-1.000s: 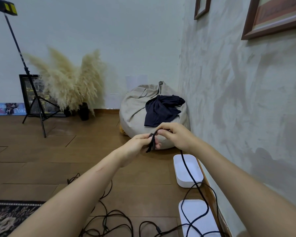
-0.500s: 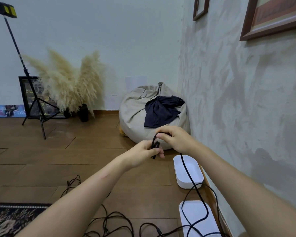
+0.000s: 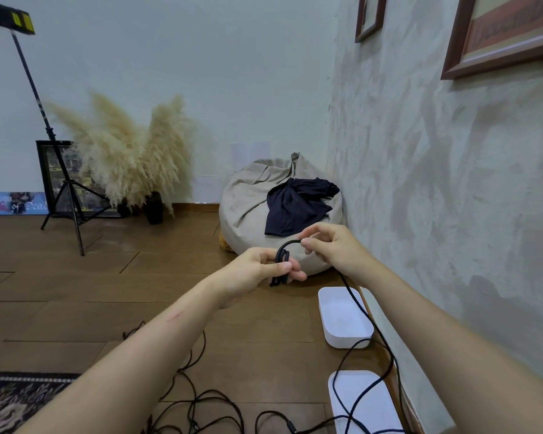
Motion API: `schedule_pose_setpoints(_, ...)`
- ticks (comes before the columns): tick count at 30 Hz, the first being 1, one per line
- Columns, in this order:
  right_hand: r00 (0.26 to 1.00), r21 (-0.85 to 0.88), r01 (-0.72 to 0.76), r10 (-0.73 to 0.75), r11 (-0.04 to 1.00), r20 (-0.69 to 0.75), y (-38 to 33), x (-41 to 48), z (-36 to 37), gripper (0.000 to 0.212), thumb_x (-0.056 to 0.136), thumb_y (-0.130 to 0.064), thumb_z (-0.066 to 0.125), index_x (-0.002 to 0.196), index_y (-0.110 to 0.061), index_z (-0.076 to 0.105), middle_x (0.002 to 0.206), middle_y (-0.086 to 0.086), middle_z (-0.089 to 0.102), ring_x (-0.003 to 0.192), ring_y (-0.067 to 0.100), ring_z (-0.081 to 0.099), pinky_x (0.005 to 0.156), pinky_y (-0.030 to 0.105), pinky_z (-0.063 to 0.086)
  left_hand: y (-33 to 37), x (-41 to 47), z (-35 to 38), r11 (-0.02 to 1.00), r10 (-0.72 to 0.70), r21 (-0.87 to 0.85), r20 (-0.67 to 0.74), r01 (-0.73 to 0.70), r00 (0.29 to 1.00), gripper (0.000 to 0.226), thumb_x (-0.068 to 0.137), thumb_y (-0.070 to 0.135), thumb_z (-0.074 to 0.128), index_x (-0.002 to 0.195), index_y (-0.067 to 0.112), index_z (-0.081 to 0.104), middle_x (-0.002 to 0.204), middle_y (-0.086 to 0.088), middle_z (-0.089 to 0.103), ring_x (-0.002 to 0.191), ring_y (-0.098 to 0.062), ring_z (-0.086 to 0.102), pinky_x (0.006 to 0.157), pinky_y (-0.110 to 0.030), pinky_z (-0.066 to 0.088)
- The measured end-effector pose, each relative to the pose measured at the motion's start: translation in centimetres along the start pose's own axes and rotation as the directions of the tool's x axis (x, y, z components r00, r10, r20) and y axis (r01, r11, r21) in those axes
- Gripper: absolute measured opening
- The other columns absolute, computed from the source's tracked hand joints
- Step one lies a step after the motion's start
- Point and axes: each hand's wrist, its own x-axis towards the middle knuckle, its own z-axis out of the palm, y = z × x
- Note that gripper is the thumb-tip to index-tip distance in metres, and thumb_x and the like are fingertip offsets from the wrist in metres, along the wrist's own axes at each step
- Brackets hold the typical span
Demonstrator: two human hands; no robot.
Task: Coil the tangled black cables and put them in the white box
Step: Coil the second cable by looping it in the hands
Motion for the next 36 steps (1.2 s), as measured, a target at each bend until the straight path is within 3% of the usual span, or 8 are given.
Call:
schedule_pose_setpoints(5,0.999,0.134,-0.044,0.045,0.990,-0.005,0.0,-0.4,1.4,0.017,0.098,-0.023,0.067,0.104,-0.008,0.071,0.070,0.001,0.066,0.068,0.021,0.052,0.067,0.033,0.045,1.9,-0.3,0.8,0.994,0.056,-0.095,0.096,-0.047,0.994,0.022,0.105,0.015,0.055,0.121,0.003,0.065,0.121,-0.014,0.074,0.120,-0.018,0.066,0.112,-0.045,0.042)
schedule_pose_setpoints(9,0.998,0.159,-0.054,0.050,0.986,0.027,-0.3,-0.9,4.5,0.024,0.107,-0.012,0.050,0.112,-0.028,0.068,0.061,-0.008,0.062,0.054,0.009,0.045,0.048,0.019,0.035,2.4,-0.1,0.4,0.949,0.112,-0.289,-0.052,-0.123,0.992,0.019,0.103,0.007,0.052,0.116,0.002,0.066,0.113,-0.012,0.076,0.108,-0.017,0.072,0.086,-0.022,0.055)
schedule_pose_setpoints(12,0.986,0.004,-0.090,0.088,0.996,0.143,0.3,-1.0,6.9,0.033,0.109,-0.021,0.044,0.136,-0.037,0.054,0.074,0.000,0.068,0.055,0.014,0.046,0.049,0.024,0.038,1.5,0.6,-0.7,0.916,0.105,-0.354,-0.242,-0.189,0.965,0.018,0.105,0.004,0.049,0.115,0.001,0.064,0.113,-0.013,0.076,0.108,-0.017,0.072,0.085,-0.022,0.056)
schedule_pose_setpoints(21,0.952,-0.153,-0.108,0.147,0.982,0.269,-1.0,-1.1,9.0,0.028,0.108,-0.018,0.037,0.134,-0.019,0.048,0.095,0.001,0.072,0.055,0.013,0.056,0.051,0.025,0.047,-1.0,1.8,-1.0,0.911,0.059,-0.348,-0.422,-0.222,0.905,0.018,0.106,0.011,0.053,0.117,0.002,0.063,0.118,-0.014,0.075,0.113,-0.020,0.067,0.091,-0.024,0.056)
schedule_pose_setpoints(26,0.905,-0.232,-0.086,0.173,0.969,0.388,-1.8,-1.5,8.7,0.017,0.107,-0.021,0.044,0.097,-0.017,0.058,0.077,0.001,0.072,0.052,0.012,0.052,0.049,0.025,0.045,-2.0,1.9,-1.6,0.977,0.127,-0.067,-0.574,-0.201,0.809,0.012,0.104,0.012,0.057,0.104,0.014,0.069,0.106,0.001,0.079,0.111,-0.016,0.069,0.109,-0.037,0.048)
schedule_pose_setpoints(30,0.938,-0.532,0.169,0.031,0.830,0.346,-2.3,-0.4,6.2,0.034,0.103,-0.028,0.053,0.070,-0.039,0.054,0.068,-0.009,0.063,0.066,0.007,0.057,0.072,0.035,0.049,-3.0,1.5,-1.8,0.984,0.155,0.142,-0.428,-0.103,0.891,0.015,0.104,0.009,0.055,0.100,0.006,0.070,0.101,-0.005,0.076,0.097,-0.019,0.070,0.093,-0.033,0.054)
schedule_pose_setpoints(32,0.948,-0.563,0.199,-0.011,0.802,0.319,-2.1,-0.2,4.4,0.036,0.103,-0.027,0.055,0.072,-0.045,0.056,0.068,-0.013,0.059,0.067,0.005,0.053,0.071,0.034,0.045,-3.0,1.6,-1.1,0.983,0.128,0.167,-0.291,-0.082,0.948,0.021,0.107,0.013,0.051,0.103,-0.003,0.065,0.091,-0.002,0.068,0.085,-0.010,0.062,0.082,-0.026,0.050)
schedule_pose_setpoints(36,0.961,-0.551,0.231,-0.101,0.802,0.256,-1.7,-0.3,2.9,0.017,0.101,-0.030,0.058,0.095,-0.025,0.073,0.084,-0.007,0.071,0.080,0.012,0.062,0.078,0.043,0.050,-2.5,2.0,-0.5,0.998,0.056,0.028,-0.138,-0.052,0.989,0.036,0.111,0.029,0.044,0.119,0.002,0.066,0.118,-0.009,0.073,0.116,-0.021,0.065,0.108,-0.038,0.046)
